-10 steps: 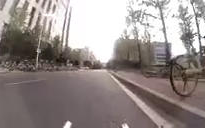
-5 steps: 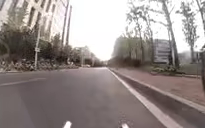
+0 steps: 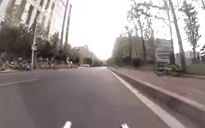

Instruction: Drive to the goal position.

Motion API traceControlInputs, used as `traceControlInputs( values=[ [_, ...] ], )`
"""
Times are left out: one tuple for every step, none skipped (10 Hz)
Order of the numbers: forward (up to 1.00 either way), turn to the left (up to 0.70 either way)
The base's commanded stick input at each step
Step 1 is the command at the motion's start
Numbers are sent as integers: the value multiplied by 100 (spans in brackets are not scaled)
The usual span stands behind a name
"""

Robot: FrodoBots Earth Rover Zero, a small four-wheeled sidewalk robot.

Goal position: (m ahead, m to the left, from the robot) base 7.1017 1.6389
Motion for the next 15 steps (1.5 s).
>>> traceControlInputs(
  values=[
    [100, 0],
    [100, -21],
    [100, -31],
    [100, -31],
    [100, -13],
    [100, 0],
    [100, 0],
    [100, 0],
    [100, 0],
    [100, 0],
    [100, 3],
    [100, 2],
    [100, 0],
    [100, 0],
    [100, 0]
  ],
)
